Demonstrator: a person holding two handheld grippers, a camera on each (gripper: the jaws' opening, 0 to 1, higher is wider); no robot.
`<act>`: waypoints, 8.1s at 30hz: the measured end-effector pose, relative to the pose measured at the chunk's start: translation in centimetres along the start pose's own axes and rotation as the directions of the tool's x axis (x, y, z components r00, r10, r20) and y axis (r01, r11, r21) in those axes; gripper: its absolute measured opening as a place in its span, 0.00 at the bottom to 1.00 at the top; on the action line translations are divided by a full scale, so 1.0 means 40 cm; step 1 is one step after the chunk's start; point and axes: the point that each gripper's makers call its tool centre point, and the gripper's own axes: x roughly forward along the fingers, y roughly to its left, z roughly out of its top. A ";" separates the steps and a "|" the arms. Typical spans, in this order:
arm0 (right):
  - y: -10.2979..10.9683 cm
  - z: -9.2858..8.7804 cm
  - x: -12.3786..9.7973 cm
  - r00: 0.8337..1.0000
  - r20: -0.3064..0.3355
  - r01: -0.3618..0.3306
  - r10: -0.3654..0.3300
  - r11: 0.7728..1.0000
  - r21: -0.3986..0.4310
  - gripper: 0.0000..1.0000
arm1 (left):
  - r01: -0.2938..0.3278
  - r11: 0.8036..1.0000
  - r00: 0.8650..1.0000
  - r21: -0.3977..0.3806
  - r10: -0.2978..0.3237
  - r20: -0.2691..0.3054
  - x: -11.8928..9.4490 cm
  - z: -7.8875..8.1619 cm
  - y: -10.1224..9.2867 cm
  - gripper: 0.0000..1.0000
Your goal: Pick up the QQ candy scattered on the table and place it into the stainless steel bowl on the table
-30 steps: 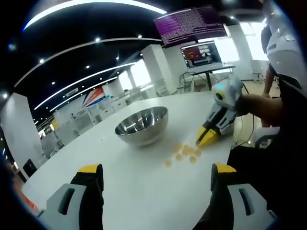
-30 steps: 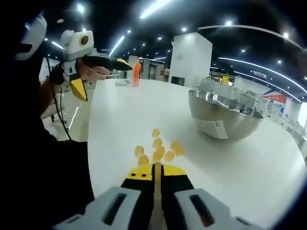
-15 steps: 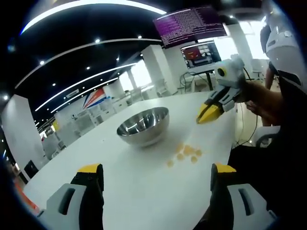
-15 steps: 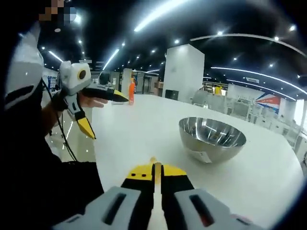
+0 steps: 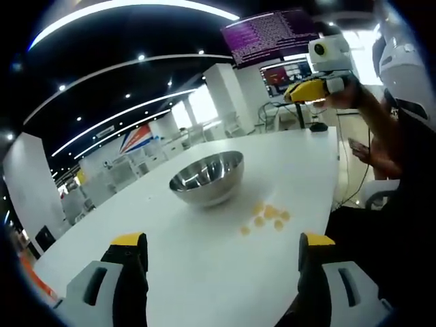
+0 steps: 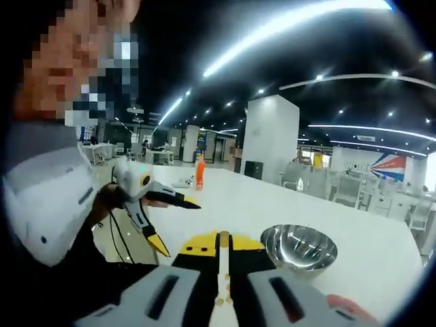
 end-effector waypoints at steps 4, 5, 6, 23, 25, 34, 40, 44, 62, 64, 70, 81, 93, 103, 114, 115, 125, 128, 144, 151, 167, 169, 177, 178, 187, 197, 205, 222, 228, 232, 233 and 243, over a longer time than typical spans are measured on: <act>-0.002 0.062 -0.006 0.999 0.034 0.006 -0.005 0.999 -0.054 0.04 | -0.004 1.000 1.000 0.000 0.004 0.001 -0.004 0.002 0.001 0.92; -0.005 0.073 -0.009 0.999 0.039 0.014 -0.011 0.997 -0.072 0.04 | -0.008 1.000 1.000 0.002 0.008 0.000 -0.006 0.001 0.003 0.92; -0.011 0.085 -0.011 0.999 0.049 0.025 -0.021 0.996 -0.087 0.04 | -0.013 1.000 1.000 0.001 0.013 -0.001 -0.008 0.000 0.007 0.92; -0.265 0.128 0.109 0.979 0.091 0.190 -0.182 0.977 -0.094 0.04 | -0.017 1.000 1.000 0.008 0.017 -0.006 -0.015 -0.005 0.011 0.92; -0.294 0.112 0.134 0.977 0.069 0.208 -0.202 0.973 -0.099 0.04 | -0.019 1.000 1.000 0.010 0.019 -0.013 -0.014 -0.009 0.014 0.92; -0.407 -0.063 0.258 0.968 -0.049 0.248 -0.247 0.968 0.017 0.04 | -0.025 1.000 1.000 0.010 0.025 -0.001 -0.018 -0.002 0.019 0.92; -0.438 -0.209 0.316 0.951 -0.150 0.280 -0.270 0.958 0.054 0.04 | -0.025 1.000 1.000 0.013 0.026 -0.015 -0.018 -0.010 0.020 0.92; -0.439 -0.299 0.341 0.938 -0.225 0.285 -0.265 0.957 0.060 0.04 | -0.025 1.000 1.000 0.010 0.025 -0.002 -0.021 -0.001 0.021 0.92; -0.423 -0.343 0.341 0.930 -0.246 0.272 -0.273 0.961 -0.038 0.25 | -0.027 0.999 0.999 0.020 0.028 -0.019 -0.016 -0.013 0.019 0.91; -0.422 -0.346 0.339 0.929 -0.249 0.274 -0.275 0.961 -0.039 0.25 | -0.026 1.000 1.000 0.016 0.026 -0.017 -0.018 -0.011 0.017 0.91; -0.422 -0.334 0.330 0.928 -0.238 0.282 -0.286 0.958 -0.049 0.25 | -0.031 0.999 0.999 0.017 0.031 -0.013 -0.021 -0.006 0.018 0.91; -0.508 -0.115 0.217 0.904 -0.046 0.422 -0.424 0.905 -0.042 0.25 | -0.030 0.999 0.999 0.032 0.030 -0.018 -0.022 -0.002 0.011 0.90; -0.331 0.204 0.060 0.918 0.233 0.345 -0.321 0.936 -0.071 0.24 | -0.014 0.999 1.000 0.038 0.014 -0.003 -0.009 0.017 0.001 0.92; -0.117 0.244 0.012 0.960 0.210 0.222 -0.183 0.959 -0.178 0.23 | -0.002 1.000 1.000 0.025 0.001 0.014 -0.009 0.025 -0.008 0.94; -0.016 0.102 0.052 0.989 0.078 0.142 -0.128 0.969 -0.201 0.25 | -0.005 1.000 1.000 0.024 0.005 0.007 -0.005 0.018 -0.007 0.94; -0.012 0.087 0.057 0.990 0.064 0.133 -0.123 0.973 -0.189 0.25 | -0.004 1.000 1.000 0.024 0.004 0.008 -0.005 0.018 -0.008 0.94; 0.036 -0.071 0.100 0.996 -0.063 0.051 -0.057 0.994 -0.097 0.24 | -0.007 1.000 1.000 0.024 0.007 -0.006 -0.003 0.006 -0.008 0.93; 0.050 -0.126 0.112 0.994 -0.101 0.034 -0.040 0.997 -0.064 0.23 | -0.004 1.000 1.000 0.025 0.004 -0.005 -0.001 0.006 -0.009 0.93; 0.071 -0.383 0.155 0.957 -0.291 0.026 -0.008 0.998 0.059 0.20 | 0.010 1.000 1.000 0.030 -0.009 -0.019 0.001 -0.003 -0.023 0.92; 0.067 -0.461 0.153 0.937 -0.350 0.041 -0.006 0.995 0.094 0.20 | 0.005 0.999 1.000 0.033 -0.004 -0.011 -0.002 0.003 -0.022 0.92; 0.061 -0.517 0.156 0.926 -0.378 0.062 -0.003 0.988 0.143 0.17 | 0.003 0.999 1.000 0.043 -0.004 0.005 -0.001 0.020 -0.024 0.90; 0.062 -0.517 0.157 0.926 -0.376 0.062 -0.001 0.986 0.152 0.17 | 0.005 0.999 1.000 0.044 -0.005 0.004 0.000 0.020 -0.025 0.90; 0.060 -0.525 0.160 0.925 -0.380 0.066 -0.006 0.987 0.147 0.12 | 0.004 0.999 1.000 0.047 -0.005 0.008 0.002 0.024 -0.024 0.90; 0.060 -0.526 0.160 0.926 -0.379 0.067 -0.008 0.987 0.143 0.11 | 0.005 0.999 1.000 0.046 -0.005 0.007 0.002 0.023 -0.024 0.90; 0.063 -0.525 0.164 0.934 -0.356 0.052 -0.005 0.991 0.125 0.05 | 0.007 0.999 1.000 0.043 -0.007 0.005 0.005 0.021 -0.024 0.89; 0.066 -0.523 0.162 0.936 -0.353 0.048 0.002 0.990 0.134 0.04 | 0.004 0.999 1.000 0.044 -0.004 0.003 0.005 0.020 -0.023 0.89; 0.053 -0.463 0.155 0.949 -0.314 0.066 -0.018 0.987 0.144 0.04 | 0.001 0.999 1.000 0.045 -0.001 0.002 0.004 0.018 -0.021 0.89; 0.104 -0.314 0.128 0.973 -0.231 0.016 0.013 0.993 0.120 0.04 | -0.008 0.999 1.000 0.042 0.008 0.006 -0.003 0.018 -0.015 0.89; 0.110 -0.237 0.114 0.982 -0.186 0.009 0.010 0.995 0.101 0.04 | -0.006 0.999 1.000 0.041 0.006 0.005 -0.005 0.016 -0.017 0.89; 0.116 -0.177 0.105 0.989 -0.145 -0.003 0.022 0.991 0.130 0.04 | -0.011 0.999 1.000 0.041 0.011 0.008 -0.007 0.017 -0.015 0.89; 0.116 -0.162 0.103 0.991 -0.135 -0.001 0.017 0.993 0.114 0.04 | -0.012 0.999 1.000 0.042 0.011 0.009 -0.008 0.018 -0.015 0.89; 0.088 -0.004 0.070 0.998 -0.041 0.042 -0.043 0.999 -0.013 0.04 | -0.009 0.999 1.000 0.041 0.009 0.012 -0.011 0.020 -0.018 0.88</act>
